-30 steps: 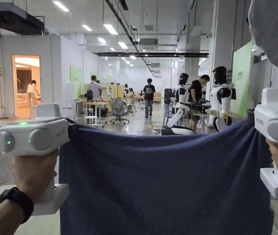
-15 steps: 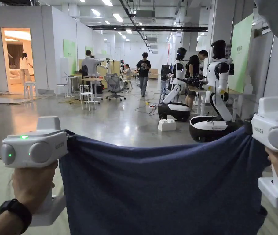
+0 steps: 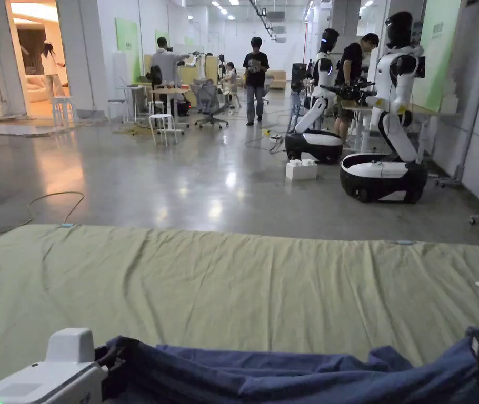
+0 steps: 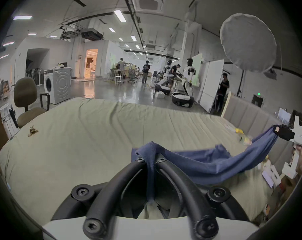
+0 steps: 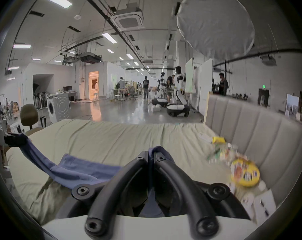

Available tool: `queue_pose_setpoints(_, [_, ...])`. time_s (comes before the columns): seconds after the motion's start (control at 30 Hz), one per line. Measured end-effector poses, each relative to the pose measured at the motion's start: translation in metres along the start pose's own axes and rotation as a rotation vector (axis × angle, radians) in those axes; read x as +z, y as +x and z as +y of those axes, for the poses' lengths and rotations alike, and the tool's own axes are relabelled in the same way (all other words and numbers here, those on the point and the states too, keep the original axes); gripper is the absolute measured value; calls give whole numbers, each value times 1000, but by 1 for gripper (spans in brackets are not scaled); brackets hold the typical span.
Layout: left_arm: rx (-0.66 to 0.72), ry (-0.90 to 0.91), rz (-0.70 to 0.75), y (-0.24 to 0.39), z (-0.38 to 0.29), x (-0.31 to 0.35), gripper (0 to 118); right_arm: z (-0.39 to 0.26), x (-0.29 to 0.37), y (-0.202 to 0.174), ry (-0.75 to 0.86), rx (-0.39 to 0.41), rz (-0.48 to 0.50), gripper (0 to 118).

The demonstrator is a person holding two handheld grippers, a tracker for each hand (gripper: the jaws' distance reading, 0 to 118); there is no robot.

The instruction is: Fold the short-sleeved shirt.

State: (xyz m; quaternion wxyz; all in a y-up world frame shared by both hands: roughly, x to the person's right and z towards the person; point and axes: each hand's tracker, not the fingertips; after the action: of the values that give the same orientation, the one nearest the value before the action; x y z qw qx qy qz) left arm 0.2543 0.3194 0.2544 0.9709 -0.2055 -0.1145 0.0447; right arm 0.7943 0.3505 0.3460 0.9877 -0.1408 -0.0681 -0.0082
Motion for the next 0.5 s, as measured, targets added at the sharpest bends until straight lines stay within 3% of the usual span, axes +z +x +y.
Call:
queue_pose_setpoints(0.07, [43, -58, -22, -6, -33, 22, 6, -32, 28, 5, -12, -10, -2, 5])
queue_pose_setpoints(0.1, [89, -68, -15, -10, -52, 36, 6, -56, 40, 9, -113, -122, 16, 5])
queue_pose_setpoints(0.17, [105, -98, -2, -14, -86, 57, 6, -86, 68, 12, -97, -111, -15, 5])
queue_pose_setpoints(0.3, [154, -158, 17, -22, -145, 90, 6, -144, 117, 11, -170, -173, -43, 5])
queue_pose_setpoints(0.5, [174, -251, 32, -35, -187, 111, 6, -196, 146, 20, -293, -237, -92, 5])
